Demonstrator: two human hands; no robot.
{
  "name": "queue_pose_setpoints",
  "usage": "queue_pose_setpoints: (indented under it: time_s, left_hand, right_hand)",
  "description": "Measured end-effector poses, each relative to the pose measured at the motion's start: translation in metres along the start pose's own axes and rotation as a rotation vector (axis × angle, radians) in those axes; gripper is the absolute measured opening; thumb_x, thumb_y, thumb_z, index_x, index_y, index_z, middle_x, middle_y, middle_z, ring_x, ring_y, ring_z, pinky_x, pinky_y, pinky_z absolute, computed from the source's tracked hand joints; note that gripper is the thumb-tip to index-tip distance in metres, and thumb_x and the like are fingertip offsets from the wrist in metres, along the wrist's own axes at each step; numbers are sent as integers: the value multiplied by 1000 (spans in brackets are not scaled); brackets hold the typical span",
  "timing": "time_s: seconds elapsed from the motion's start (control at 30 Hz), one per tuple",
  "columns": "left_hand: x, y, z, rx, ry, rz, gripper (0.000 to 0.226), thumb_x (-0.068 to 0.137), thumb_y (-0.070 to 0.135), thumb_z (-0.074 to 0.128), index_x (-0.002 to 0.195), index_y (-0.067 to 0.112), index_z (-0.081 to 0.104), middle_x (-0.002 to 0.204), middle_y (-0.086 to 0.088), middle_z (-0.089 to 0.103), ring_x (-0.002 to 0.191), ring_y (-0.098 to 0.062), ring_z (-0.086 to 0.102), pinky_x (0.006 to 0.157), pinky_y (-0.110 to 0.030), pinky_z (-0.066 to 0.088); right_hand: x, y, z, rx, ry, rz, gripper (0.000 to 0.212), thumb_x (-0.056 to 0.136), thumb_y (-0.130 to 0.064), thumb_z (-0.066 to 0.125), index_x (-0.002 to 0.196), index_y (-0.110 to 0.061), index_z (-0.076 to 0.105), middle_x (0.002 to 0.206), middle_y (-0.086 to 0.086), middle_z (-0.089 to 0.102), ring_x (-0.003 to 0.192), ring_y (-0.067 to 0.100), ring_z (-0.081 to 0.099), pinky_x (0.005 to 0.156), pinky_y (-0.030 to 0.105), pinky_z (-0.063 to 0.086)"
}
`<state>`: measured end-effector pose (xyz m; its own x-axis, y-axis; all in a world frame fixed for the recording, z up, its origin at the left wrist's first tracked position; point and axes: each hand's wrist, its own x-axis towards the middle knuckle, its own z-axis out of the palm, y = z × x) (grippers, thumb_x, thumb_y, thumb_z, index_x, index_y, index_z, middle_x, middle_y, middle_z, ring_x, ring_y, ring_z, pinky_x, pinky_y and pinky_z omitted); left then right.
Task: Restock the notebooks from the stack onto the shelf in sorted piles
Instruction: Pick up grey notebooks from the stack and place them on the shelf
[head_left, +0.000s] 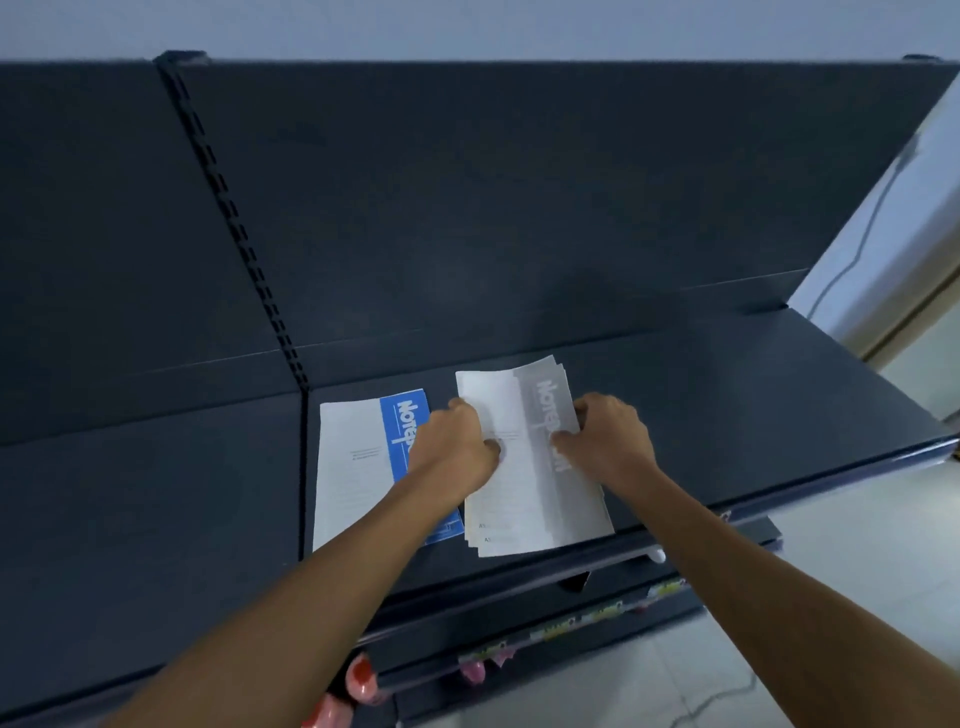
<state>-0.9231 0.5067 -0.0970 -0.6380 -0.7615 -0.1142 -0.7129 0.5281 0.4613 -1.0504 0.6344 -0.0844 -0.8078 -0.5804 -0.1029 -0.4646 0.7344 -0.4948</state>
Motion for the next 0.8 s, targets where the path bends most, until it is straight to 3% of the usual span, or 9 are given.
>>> queue_pose_setpoints:
  time_s: [0.2,0.43,0.6,0.7,0.8]
  left_hand:
    - [15,4,11,-40,-13,-63,39,91,24,66,121,3,51,100,-10,61,84,-28,61,69,-39,57]
    - [24,12,21,18,30,-161,37,92,19,66,121,3,48,81,-1,46,76,-23,48,54,-29,36]
    - [23,17,26,33,47,-189,40,91,18,67,123,6,46,95,-7,57,78,-24,52,62,-36,51]
    - [20,23,29,98,71,-196,39,90,18,67,120,5,46,83,-1,46,76,-24,50,58,-34,47]
    - [17,26,29,146,76,-211,36,92,22,65,118,5,47,93,-7,55,79,-26,50,61,-35,45]
  right_hand:
    - [34,5,8,-41,-74,-15,16,79,-19,63,92,-10,62,94,4,64,81,26,63,66,35,52]
    - [61,14,17,12,-177,-63,12,74,-16,59,75,-5,54,82,9,61,61,23,49,54,28,37]
    - [66,17,19,29,-217,-56,15,72,-12,57,68,-12,42,71,4,49,55,21,43,50,25,33]
    - [66,21,19,38,-236,-59,19,73,-11,57,68,-13,38,71,4,47,55,21,41,51,25,33]
    - [67,24,18,8,-199,-96,17,79,-16,60,75,-13,44,83,5,50,64,23,47,55,27,36]
